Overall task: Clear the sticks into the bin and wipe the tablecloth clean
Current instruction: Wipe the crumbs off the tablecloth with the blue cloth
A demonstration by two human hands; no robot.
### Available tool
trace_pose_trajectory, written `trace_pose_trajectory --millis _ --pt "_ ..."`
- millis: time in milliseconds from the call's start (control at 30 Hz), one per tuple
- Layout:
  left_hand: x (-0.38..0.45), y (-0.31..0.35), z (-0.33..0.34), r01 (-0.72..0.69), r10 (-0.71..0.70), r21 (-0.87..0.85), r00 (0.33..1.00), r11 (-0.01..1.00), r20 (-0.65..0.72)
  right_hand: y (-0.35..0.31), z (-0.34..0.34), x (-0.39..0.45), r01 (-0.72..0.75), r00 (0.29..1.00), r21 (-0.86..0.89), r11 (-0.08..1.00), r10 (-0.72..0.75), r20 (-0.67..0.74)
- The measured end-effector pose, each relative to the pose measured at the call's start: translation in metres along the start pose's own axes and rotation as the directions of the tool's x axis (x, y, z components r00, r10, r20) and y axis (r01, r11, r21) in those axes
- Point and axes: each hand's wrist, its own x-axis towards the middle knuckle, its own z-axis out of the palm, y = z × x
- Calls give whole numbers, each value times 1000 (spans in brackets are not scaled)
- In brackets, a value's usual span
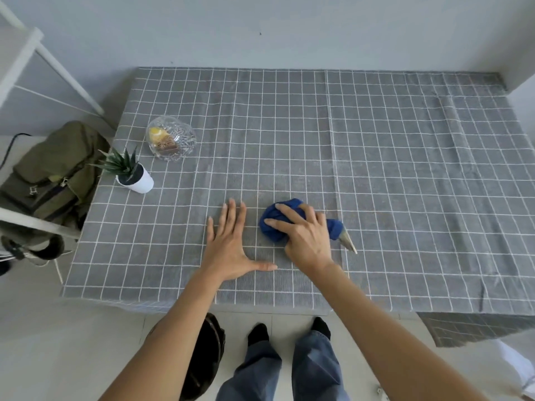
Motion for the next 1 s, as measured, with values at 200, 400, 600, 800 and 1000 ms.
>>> trace_pose_trajectory --millis 200,400,600,800,1000 --pt "0 -3 1 -13 13 8 1000 1000 -2 4 0 -6 -15 996 -65 998 21 83" --pt "1 -4 0 -20 20 10 999 1000 27 41 -7 -47 -222 970 -113 968 231 74" --pt "-1 -2 0 -14 14 13 1000 1000 17 39 -21 -40 -279 926 -41 959 280 251" --pt "-4 35 15 -58 58 -15 998 998 -14 73 -39 -25 -340 940 369 865 328 97" --pt "6 89 19 -118 108 -127 991 985 -80 99 -40 1 -331 931 242 912 273 243"
